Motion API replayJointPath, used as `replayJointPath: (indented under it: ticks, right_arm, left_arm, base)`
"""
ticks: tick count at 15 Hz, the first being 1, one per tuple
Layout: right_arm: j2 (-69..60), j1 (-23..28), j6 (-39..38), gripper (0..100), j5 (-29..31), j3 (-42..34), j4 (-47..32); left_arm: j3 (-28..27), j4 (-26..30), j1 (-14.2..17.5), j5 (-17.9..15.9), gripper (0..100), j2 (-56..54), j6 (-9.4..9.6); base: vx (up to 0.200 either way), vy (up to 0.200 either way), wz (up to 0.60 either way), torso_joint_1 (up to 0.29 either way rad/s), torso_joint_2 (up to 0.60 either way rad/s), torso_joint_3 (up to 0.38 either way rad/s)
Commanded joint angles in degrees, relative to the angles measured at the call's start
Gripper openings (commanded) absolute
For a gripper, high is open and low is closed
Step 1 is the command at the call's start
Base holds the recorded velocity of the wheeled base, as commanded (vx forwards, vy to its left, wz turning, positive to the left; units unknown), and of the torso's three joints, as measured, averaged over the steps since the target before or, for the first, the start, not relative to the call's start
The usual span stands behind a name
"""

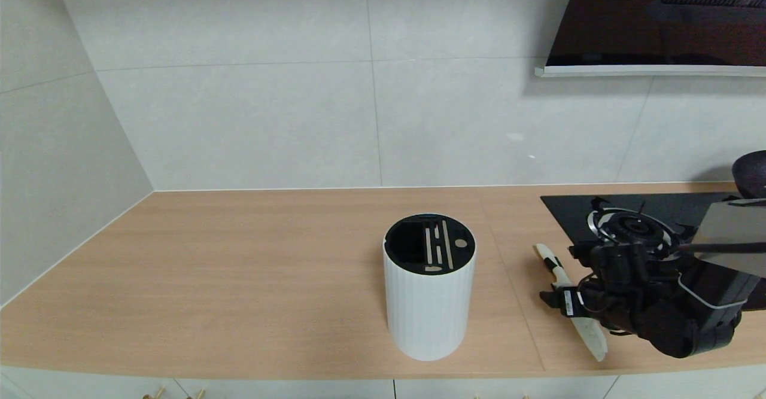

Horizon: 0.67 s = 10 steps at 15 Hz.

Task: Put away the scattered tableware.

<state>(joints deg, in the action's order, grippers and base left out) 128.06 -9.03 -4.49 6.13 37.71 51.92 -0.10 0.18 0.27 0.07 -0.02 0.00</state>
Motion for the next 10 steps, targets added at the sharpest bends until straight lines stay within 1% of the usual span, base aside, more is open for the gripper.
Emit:
replayJointPath:
  ticks: [1,8,9,10]
  right_arm:
    - [0.79,-0.02,0.00,100,0.02,0.18,0.02]
    - [1.49,0.07,-0.08,100,0.02,0.79,0.20]
    - [1.58,0.07,-0.52,0,0.11,0.97,0.73]
    - [1.75,0.42,-0.61,0,0.11,0.97,0.81]
  left_arm:
    - [0.01,-0.01,0.00,0.01,100,0.02,0.00]
    - [0.01,-0.01,0.00,0.01,100,0.02,0.00]
    - [0.01,-0.01,0.08,0.01,100,0.02,0.00]
    - [0.01,-0.01,0.00,0.01,100,0.02,0.00]
  base:
    - [0.000,0.000,0.00,0.000,0.00,0.000]
    - [0.000,0.000,0.00,0.000,0.00,0.000]
    - [0.000,0.000,0.00,0.000,0.00,0.000]
    - [0.000,0.000,0.00,0.000,0.00,0.000]
